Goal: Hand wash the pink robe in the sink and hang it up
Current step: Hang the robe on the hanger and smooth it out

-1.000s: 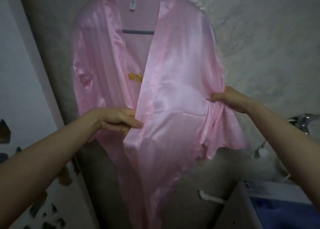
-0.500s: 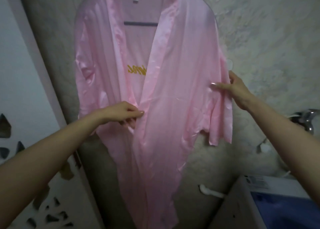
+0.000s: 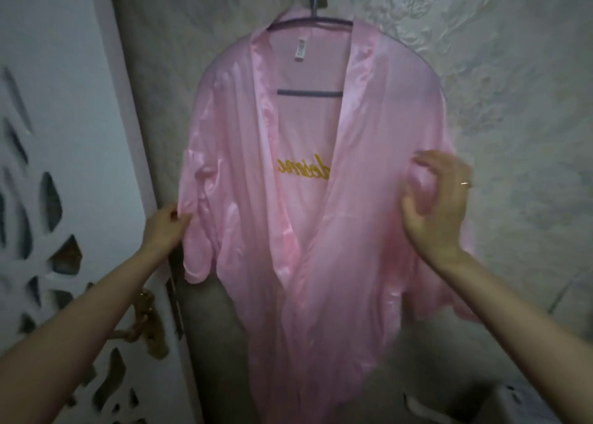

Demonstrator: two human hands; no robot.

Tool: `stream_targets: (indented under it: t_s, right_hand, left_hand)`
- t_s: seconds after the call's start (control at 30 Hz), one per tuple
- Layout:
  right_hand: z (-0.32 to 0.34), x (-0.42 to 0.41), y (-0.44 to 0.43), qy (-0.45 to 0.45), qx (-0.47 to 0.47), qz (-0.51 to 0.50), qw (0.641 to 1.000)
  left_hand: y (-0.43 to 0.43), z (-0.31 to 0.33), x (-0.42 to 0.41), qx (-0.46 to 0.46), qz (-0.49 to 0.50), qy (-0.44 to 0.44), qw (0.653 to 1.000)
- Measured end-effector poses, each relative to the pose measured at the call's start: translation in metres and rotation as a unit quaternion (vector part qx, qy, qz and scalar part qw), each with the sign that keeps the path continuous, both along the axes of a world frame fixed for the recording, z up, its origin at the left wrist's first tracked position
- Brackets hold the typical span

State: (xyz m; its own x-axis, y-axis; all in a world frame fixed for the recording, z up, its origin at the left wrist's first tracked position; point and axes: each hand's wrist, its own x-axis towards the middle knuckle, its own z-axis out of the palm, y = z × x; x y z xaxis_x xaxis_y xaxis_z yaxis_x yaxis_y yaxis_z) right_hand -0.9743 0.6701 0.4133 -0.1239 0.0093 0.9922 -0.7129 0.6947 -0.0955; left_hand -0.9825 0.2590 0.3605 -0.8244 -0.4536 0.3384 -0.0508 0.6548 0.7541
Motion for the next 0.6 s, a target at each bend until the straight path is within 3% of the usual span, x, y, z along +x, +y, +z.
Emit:
stream_targets:
  t_s: [0.1,0.17,0.23,0.27,0.33,0.37,0.43,0.53,0.57,0.6]
  right_hand:
    - [-0.021,0.018,-0.078,-0.046,0.159,0.152,0.974]
    - [-0.044,0.016,-0.126,-0.193,0.222,0.219,0.93]
    - [-0.065,0.013,-0.171,-0.381,0.219,0.261,0.859]
    - [-0.074,0.013,-0.193,-0.48,0.196,0.288,0.805]
    - [-0.088,0.018,-0.235,-0.683,0.099,0.343,0.637]
    - [-0.097,0.021,-0.253,-0.752,0.05,0.366,0.547]
    - [-0.115,0.027,-0.282,-0.804,-0.026,0.424,0.417]
    - [-0.128,0.037,-0.308,-0.75,-0.208,0.562,0.28]
    - [-0.126,0.04,-0.311,-0.716,-0.268,0.593,0.255]
    - [-0.124,0.042,-0.312,-0.686,-0.303,0.61,0.254]
  left_hand:
    - [-0.012,0.005,0.024,0.141,-0.039,0.066,0.987]
    - [-0.019,0.009,0.043,0.249,-0.079,0.068,0.963]
    - [-0.029,0.016,0.06,0.323,-0.085,0.07,0.94]
    - [-0.034,0.02,0.067,0.344,-0.071,0.078,0.933]
    - [-0.036,0.031,0.081,0.374,-0.07,0.092,0.92]
    - [-0.034,0.036,0.087,0.38,-0.09,0.096,0.916]
    - [-0.027,0.043,0.094,0.331,-0.11,0.094,0.932]
    - [-0.038,0.042,0.1,0.223,-0.042,0.103,0.968]
    - [-0.045,0.043,0.104,0.197,-0.023,0.103,0.975]
    - [-0.054,0.045,0.108,0.155,-0.005,0.099,0.983]
